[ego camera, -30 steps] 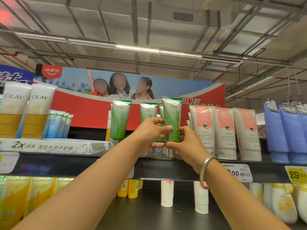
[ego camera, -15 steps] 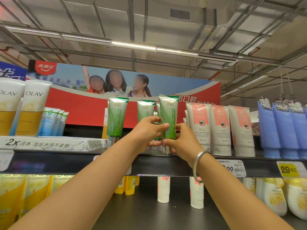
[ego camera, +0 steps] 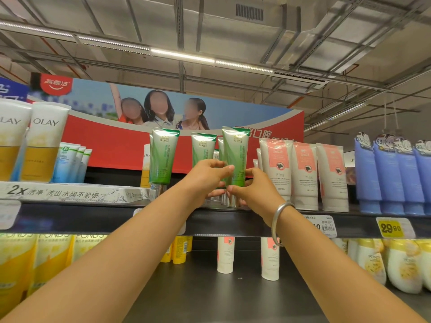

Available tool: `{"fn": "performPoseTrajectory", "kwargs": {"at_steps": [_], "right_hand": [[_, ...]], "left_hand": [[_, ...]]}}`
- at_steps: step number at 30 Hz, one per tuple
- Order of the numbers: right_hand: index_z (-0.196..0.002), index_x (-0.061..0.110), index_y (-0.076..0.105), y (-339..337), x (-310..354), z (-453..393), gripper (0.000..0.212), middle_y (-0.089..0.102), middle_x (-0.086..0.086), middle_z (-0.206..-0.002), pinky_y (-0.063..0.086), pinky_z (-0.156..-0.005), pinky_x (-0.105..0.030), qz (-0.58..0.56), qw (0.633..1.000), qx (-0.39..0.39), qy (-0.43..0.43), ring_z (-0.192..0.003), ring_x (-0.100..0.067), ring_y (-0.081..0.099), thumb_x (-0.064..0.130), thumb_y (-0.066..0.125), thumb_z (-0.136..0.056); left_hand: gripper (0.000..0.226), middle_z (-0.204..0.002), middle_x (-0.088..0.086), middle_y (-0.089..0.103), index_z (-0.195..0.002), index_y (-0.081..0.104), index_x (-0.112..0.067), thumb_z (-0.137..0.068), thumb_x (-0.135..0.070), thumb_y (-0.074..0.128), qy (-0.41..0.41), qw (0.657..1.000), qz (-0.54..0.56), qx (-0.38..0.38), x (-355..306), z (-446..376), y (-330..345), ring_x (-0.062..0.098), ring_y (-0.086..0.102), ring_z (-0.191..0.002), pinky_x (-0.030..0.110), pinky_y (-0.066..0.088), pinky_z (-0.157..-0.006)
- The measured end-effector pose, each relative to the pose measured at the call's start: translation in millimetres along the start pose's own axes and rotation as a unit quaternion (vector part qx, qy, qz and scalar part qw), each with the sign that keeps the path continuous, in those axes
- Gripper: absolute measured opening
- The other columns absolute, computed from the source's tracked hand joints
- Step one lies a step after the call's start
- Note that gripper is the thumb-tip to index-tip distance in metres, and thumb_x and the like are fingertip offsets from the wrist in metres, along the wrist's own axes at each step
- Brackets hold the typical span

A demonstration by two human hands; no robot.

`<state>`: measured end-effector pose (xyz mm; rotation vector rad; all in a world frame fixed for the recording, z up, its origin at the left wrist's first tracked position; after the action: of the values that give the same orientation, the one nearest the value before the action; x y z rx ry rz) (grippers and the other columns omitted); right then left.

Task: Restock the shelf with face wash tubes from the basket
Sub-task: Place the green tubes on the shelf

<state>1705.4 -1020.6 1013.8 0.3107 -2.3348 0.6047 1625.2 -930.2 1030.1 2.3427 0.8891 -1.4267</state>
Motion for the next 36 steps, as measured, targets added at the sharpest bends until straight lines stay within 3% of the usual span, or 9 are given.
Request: {"fn": "performPoseTrajectory", "kwargs": {"at_steps": [3,5,8,11,17,21,29,33,36], "right_hand": [[-0.124,0.012,0.044,-5.3,4.0,8.1,0.046,0.055,0.007,-0.088,0.052,-0.072,-0.027,0.007,0.999,-0.049,-0.023,-0.080,-0.009,0.058,0.024,0.063,-0.084],[-0.121,0.012,0.049,-13.0,8.1,19.1,0.037,0.055,0.006,-0.090,0.053,-0.081,-0.034,0.019,0.993,-0.100,-0.052,-0.086,-0.014,0.059,0.025,0.058,-0.088],[-0.104,0.017,0.056,-21.0,13.6,44.5,0.016,0.061,-0.002,-0.100,0.054,-0.086,-0.041,0.006,0.989,-0.134,-0.066,-0.096,-0.022,0.062,0.023,0.054,-0.089],[-0.082,0.026,0.055,-24.8,7.7,78.1,0.012,0.063,-0.001,-0.089,0.056,-0.067,-0.025,-0.033,0.991,-0.124,-0.033,-0.081,-0.016,0.064,0.019,0.051,-0.091],[-0.080,0.021,0.058,-24.9,-46.3,163.8,0.014,0.064,0.001,-0.072,0.051,-0.056,-0.020,-0.086,0.987,-0.096,0.098,-0.055,-0.007,0.061,0.018,0.050,-0.091],[-0.078,0.021,0.058,-22.7,-109.1,234.0,0.017,0.062,0.001,-0.066,0.046,-0.046,-0.014,-0.093,0.967,-0.096,0.216,-0.046,-0.003,0.058,0.014,0.050,-0.091],[-0.081,0.006,0.056,-43.4,-249.6,431.4,0.015,0.056,-0.008,-0.067,0.042,-0.038,-0.012,-0.099,0.845,-0.072,0.520,-0.034,0.002,0.052,0.007,0.048,-0.093],[-0.073,0.011,0.053,-77.7,-287.9,523.2,0.021,0.052,-0.007,-0.067,0.032,-0.052,-0.020,-0.117,0.765,-0.112,0.623,-0.053,-0.014,0.049,0.008,0.047,-0.093],[-0.071,0.015,0.049,-111.3,-312.5,582.0,0.025,0.052,-0.008,-0.068,0.032,-0.055,-0.022,-0.123,0.729,-0.150,0.656,-0.058,-0.016,0.047,0.008,0.044,-0.094]], "left_hand": [[0.025,-0.120,0.009,0.059,-0.114,0.055,-0.012,-0.092,-0.022,0.055,0.031,0.998,-0.001,-0.054,-5.1,8.3,-3.7,0.023,0.060,-0.108,0.036,0.053,-0.089],[0.011,-0.110,0.007,0.062,-0.100,0.058,-0.015,-0.093,-0.021,0.053,0.061,0.994,0.036,-0.087,-10.0,20.4,-6.5,0.019,0.062,-0.100,0.031,0.054,-0.081],[0.005,-0.087,-0.002,0.063,-0.088,0.059,-0.021,-0.091,-0.022,0.055,0.086,0.990,0.097,-0.061,-12.7,50.5,-4.3,0.010,0.065,-0.077,0.022,0.052,-0.064],[0.007,-0.074,-0.007,0.066,-0.088,0.064,-0.021,-0.089,-0.023,0.057,0.079,0.989,0.120,-0.012,3.5,84.8,5.1,0.004,0.066,-0.061,0.019,0.052,-0.057],[0.019,-0.063,-0.011,0.068,-0.079,0.067,-0.023,-0.091,-0.022,0.052,-0.021,0.983,0.175,0.057,87.9,145.6,33.6,0.002,0.063,-0.055,0.015,0.049,-0.052],[0.022,-0.058,-0.010,0.067,-0.076,0.067,-0.021,-0.091,-0.018,0.052,-0.148,0.968,0.190,0.070,163.8,183.0,65.9,0.001,0.060,-0.049,0.014,0.049,-0.050],[0.018,-0.065,-0.004,0.061,-0.078,0.060,-0.019,-0.092,-0.016,0.050,-0.433,0.881,0.116,0.154,300.4,298.4,164.3,0.004,0.053,-0.046,0.015,0.043,-0.046],[0.016,-0.068,-0.003,0.057,-0.077,0.056,-0.020,-0.092,-0.019,0.050,-0.522,0.828,0.055,0.194,335.6,349.9,223.9,0.008,0.051,-0.059,0.018,0.041,-0.052],[0.018,-0.072,-0.001,0.057,-0.076,0.057,-0.018,-0.092,-0.016,0.049,-0.571,0.793,0.040,0.209,357.1,389.6,271.3,0.011,0.052,-0.062,0.019,0.041,-0.053]]}}
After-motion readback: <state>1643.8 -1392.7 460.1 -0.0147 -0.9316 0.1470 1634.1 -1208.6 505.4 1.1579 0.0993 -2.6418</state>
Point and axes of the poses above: each hand's wrist, its own z-axis away from the middle knuckle, its own y-axis out of the palm, x = y × z, the point moved 2 cm from there along -z, towards the middle knuckle
